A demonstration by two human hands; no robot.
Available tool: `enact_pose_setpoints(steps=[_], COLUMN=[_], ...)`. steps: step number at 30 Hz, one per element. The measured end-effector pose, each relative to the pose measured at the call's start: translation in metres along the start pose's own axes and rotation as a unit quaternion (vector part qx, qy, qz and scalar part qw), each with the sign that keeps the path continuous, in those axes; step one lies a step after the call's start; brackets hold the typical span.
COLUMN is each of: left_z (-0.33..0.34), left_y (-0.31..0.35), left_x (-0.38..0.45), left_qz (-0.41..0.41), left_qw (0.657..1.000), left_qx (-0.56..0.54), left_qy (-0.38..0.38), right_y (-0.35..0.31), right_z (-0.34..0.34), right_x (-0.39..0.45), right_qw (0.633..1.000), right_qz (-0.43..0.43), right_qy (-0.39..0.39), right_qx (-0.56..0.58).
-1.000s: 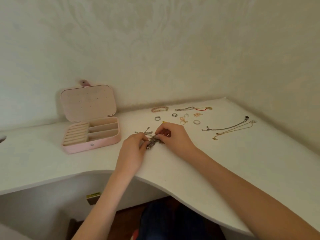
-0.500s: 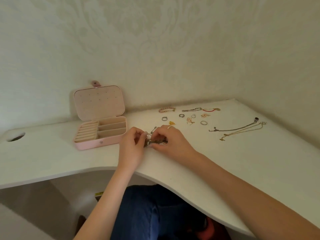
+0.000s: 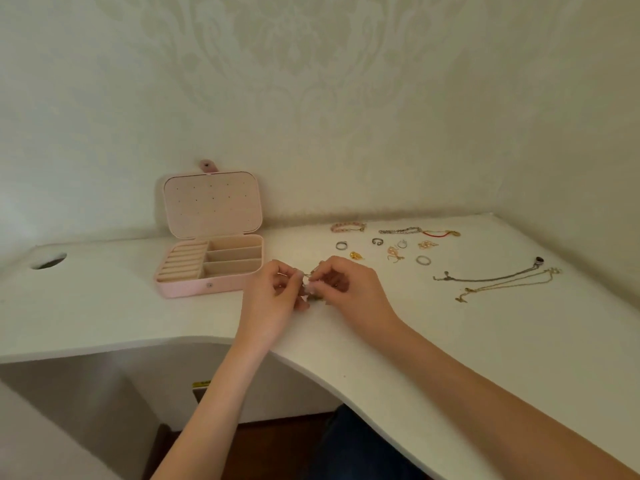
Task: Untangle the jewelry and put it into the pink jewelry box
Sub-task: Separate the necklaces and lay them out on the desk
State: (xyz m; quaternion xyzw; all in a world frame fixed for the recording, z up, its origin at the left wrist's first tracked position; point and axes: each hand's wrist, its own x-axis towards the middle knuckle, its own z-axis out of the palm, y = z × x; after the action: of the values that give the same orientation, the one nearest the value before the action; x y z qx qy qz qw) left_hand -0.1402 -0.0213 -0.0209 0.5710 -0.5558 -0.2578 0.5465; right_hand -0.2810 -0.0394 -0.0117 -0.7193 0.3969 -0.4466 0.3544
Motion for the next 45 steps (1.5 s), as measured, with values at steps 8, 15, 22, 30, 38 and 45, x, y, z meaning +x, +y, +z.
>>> enact_pose_setpoints(steps=[8, 15, 22, 30, 38, 45], left_z=[0.013, 0.044, 0.058, 0.064, 0.064, 0.053], left_y=[0.017, 0.036, 0.043, 0.048, 0.050, 0.047], left_x=[0.010, 0.017, 0.018, 0.020, 0.016, 0.020], left_qz=[0.011, -0.071, -0.059, -0.042, -0.063, -0.078], left_qw=[0.981, 0.955, 0.960, 0.965, 0.952, 0.929], left_qx=[-0.104, -0.235, -0.205, -0.189, -0.238, -0.317], left_qy=[-0.166, -0.164, -0.181, -0.175, -0.184, -0.175], right_y=[-0.026, -0.016, -0.013, -0.007, -0.016, -0.018], right_z=[-0.035, -0.069, -0.078, -0.086, -0.093, -0.092], right_x=[0.015, 0.017, 0.013, 0.013, 0.010, 0.008], right_qw=[0.994, 0.990, 0.983, 0.994, 0.973, 0.957], right_qz=[0.003, 0.025, 0.034, 0.076, 0.133, 0.155], right_qy=[0.024, 0.020, 0.029, 0.056, 0.017, -0.031], right_qx=[0.107, 0.136, 0.176, 0.060, 0.187, 0.244])
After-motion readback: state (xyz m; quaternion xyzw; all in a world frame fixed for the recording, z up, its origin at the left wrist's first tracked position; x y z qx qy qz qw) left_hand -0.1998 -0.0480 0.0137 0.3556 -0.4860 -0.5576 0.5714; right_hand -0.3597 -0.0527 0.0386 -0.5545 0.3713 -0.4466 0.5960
